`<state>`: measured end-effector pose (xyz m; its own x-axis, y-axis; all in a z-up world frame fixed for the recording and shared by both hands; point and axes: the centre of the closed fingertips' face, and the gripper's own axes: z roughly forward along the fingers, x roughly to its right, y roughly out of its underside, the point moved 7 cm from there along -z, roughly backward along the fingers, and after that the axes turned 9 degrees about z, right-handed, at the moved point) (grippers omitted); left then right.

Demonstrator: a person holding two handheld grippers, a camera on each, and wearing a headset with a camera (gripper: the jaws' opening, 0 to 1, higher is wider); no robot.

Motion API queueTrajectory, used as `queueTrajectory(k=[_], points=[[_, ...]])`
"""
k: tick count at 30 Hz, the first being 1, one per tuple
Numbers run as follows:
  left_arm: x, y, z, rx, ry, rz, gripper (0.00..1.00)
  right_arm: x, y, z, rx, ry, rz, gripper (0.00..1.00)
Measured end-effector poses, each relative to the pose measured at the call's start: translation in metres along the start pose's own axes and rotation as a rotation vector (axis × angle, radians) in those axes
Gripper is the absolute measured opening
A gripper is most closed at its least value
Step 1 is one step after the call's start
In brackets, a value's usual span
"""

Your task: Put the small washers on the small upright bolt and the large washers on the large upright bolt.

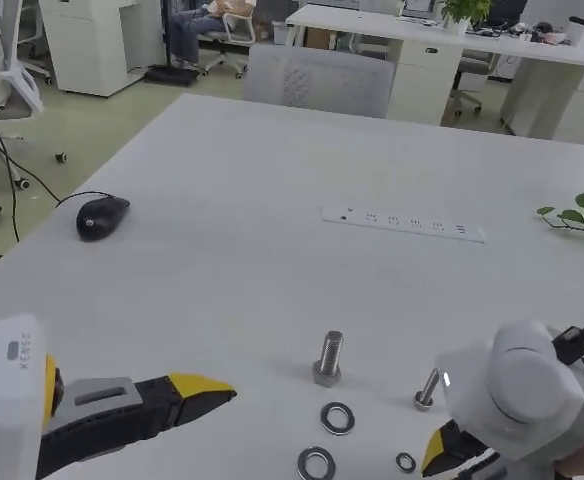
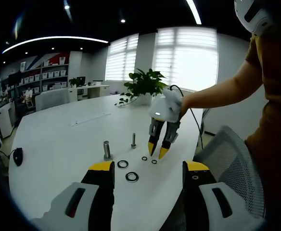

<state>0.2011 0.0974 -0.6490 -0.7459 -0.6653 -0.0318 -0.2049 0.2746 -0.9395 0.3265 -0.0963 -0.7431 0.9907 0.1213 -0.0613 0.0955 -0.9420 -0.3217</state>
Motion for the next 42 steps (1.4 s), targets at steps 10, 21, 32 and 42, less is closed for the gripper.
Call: queueTrajectory(k=[10, 21, 32, 42], points=[[0.002, 0.000, -0.003, 0.004, -0.005, -0.002, 0.56, -0.003, 0.000, 0.011, -0.018, -0.006, -0.020, 0.21], [0.001, 0.000, -0.004, 0.005, -0.013, -0.007, 0.56, -0.001, 0.001, 0.015, -0.021, -0.002, -0.064, 0.19], [0.001, 0.002, -0.003, 0.002, -0.017, -0.011, 0.56, -0.003, 0.002, 0.015, -0.022, -0.001, -0.109, 0.18], [0.003, 0.002, -0.002, 0.003, -0.021, -0.014, 0.56, -0.002, 0.000, 0.016, -0.044, 0.013, -0.140, 0.13]])
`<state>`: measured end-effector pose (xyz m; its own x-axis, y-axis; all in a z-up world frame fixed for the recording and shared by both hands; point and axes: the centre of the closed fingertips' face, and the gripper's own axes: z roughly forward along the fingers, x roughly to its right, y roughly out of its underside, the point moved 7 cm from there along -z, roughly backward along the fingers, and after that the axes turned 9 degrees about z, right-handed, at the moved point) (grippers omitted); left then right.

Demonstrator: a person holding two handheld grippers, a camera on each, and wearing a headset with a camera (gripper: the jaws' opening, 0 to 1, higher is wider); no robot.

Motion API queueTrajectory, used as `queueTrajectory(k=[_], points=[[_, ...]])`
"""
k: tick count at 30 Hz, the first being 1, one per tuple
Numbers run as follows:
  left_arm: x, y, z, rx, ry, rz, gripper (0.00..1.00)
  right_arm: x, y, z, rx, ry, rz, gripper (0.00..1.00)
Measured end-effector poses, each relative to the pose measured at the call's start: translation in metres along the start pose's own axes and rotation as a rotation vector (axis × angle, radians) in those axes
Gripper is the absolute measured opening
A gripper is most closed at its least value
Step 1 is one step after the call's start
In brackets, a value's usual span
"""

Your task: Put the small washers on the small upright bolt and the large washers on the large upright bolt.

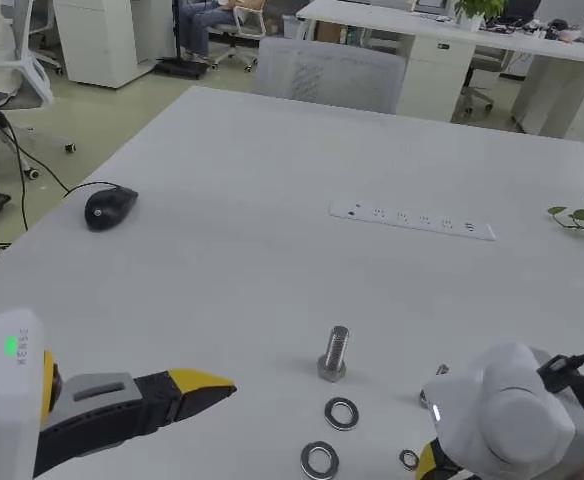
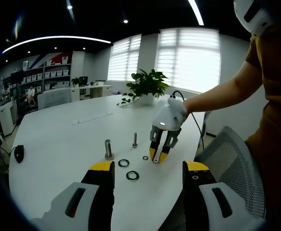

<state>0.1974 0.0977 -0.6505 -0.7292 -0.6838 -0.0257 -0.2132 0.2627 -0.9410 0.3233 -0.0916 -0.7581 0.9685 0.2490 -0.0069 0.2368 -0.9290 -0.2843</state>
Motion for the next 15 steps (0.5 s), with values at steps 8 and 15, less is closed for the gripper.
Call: queueTrajectory(k=[8, 15], points=[[0.000, 0.001, 0.000, -0.001, 0.002, 0.001, 0.56, 0.002, 0.001, -0.001, 0.010, 0.002, 0.042, 0.12], [-0.002, 0.004, 0.001, -0.004, 0.006, 0.003, 0.56, 0.010, 0.000, -0.016, 0.019, 0.023, 0.055, 0.12]])
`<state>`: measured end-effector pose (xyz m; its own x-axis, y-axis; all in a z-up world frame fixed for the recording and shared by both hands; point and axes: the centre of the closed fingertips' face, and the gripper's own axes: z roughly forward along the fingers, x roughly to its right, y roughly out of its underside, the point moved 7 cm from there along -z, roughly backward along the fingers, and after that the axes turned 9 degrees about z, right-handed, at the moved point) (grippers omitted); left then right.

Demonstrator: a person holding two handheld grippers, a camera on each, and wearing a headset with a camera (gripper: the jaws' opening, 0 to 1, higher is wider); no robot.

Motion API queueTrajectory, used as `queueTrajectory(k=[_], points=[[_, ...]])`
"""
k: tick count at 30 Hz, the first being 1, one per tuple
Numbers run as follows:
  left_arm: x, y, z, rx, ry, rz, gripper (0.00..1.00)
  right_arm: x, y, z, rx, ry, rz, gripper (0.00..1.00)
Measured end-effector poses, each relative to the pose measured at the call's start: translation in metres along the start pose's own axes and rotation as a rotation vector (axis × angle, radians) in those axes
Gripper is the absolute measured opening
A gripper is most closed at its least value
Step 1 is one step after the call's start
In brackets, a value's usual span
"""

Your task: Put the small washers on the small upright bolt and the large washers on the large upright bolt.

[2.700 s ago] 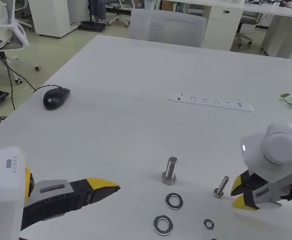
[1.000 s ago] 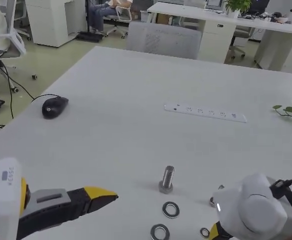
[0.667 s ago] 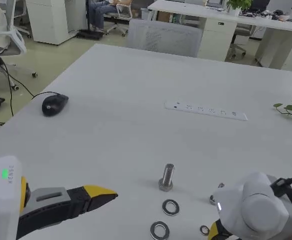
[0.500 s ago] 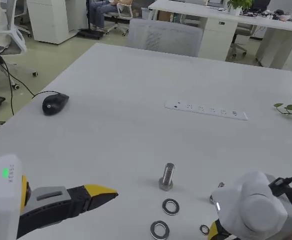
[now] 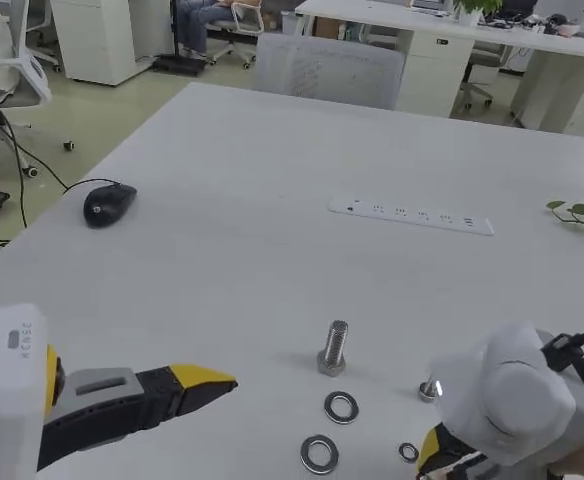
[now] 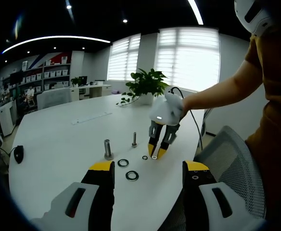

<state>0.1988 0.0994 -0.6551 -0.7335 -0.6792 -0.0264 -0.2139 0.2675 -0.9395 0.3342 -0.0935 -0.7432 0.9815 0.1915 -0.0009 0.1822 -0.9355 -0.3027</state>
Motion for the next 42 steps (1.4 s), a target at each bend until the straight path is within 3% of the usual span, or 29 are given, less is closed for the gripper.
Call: queueTrajectory(k=[9, 23, 32, 42], points=[[-0.001, -0.001, 0.004, 0.002, 0.006, 0.001, 0.56, 0.025, 0.000, -0.032, 0.014, 0.071, 0.012, 0.12], [0.000, -0.003, 0.008, -0.007, 0.016, -0.002, 0.56, 0.064, 0.000, -0.061, 0.028, 0.157, 0.044, 0.12], [-0.003, -0.004, 0.009, -0.009, 0.017, -0.010, 0.56, 0.080, -0.003, -0.057, 0.014, 0.165, 0.046, 0.12], [-0.003, -0.001, 0.009, -0.012, 0.015, -0.023, 0.55, 0.083, -0.002, -0.050, 0.001, 0.144, 0.044, 0.12]])
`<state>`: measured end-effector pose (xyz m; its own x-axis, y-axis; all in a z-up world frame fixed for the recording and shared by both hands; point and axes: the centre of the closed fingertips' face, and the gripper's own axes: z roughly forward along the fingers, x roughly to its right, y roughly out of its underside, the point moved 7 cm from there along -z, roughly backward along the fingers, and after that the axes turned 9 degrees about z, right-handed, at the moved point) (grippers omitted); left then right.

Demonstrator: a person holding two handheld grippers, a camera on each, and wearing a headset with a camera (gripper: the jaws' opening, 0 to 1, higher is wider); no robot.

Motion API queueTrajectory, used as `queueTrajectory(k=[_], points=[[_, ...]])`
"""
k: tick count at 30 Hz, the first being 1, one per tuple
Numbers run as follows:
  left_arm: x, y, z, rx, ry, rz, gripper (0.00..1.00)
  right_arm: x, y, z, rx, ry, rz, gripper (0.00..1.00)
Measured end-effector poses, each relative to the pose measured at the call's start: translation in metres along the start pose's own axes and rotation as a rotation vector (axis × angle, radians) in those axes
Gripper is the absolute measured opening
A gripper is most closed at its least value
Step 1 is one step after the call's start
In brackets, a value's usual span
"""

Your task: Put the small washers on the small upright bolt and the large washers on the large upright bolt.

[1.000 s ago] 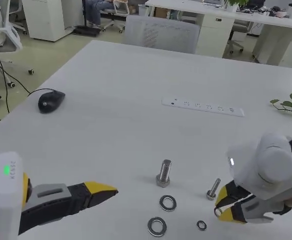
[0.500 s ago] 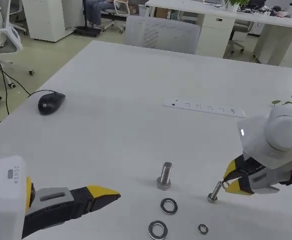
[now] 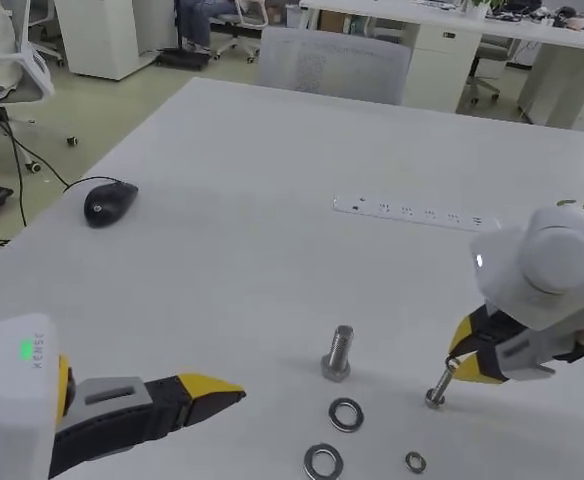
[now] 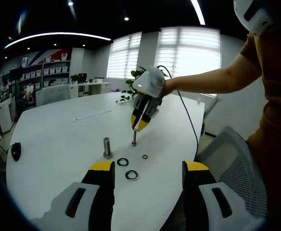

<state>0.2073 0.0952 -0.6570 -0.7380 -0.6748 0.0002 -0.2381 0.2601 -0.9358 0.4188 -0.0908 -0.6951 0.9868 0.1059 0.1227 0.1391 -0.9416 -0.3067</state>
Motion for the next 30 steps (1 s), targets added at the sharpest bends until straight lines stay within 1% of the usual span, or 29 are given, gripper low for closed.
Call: queueTrajectory(k=[2, 12, 17, 19, 23, 25, 30], points=[[0.000, 0.000, 0.000, -0.001, -0.001, 0.000, 0.55, 0.000, 0.001, 0.002, -0.010, 0.001, -0.005, 0.12], [-0.002, 0.002, 0.000, -0.004, -0.003, -0.004, 0.55, 0.001, 0.003, 0.013, -0.009, -0.011, -0.008, 0.12], [-0.003, 0.003, 0.001, -0.006, -0.005, -0.009, 0.55, 0.000, 0.007, 0.024, -0.010, -0.024, 0.006, 0.13], [-0.004, 0.004, 0.002, -0.006, -0.004, -0.011, 0.55, 0.000, 0.008, 0.029, -0.003, -0.025, 0.002, 0.13], [-0.004, 0.005, 0.003, -0.014, 0.001, -0.013, 0.55, -0.001, 0.009, 0.037, -0.009, -0.026, 0.001, 0.13], [-0.005, 0.006, 0.003, -0.018, 0.001, -0.015, 0.55, 0.000, 0.010, 0.039, 0.004, -0.026, 0.008, 0.13], [-0.007, 0.007, 0.003, -0.018, -0.001, -0.020, 0.55, -0.001, 0.014, 0.045, 0.002, -0.027, 0.012, 0.13]])
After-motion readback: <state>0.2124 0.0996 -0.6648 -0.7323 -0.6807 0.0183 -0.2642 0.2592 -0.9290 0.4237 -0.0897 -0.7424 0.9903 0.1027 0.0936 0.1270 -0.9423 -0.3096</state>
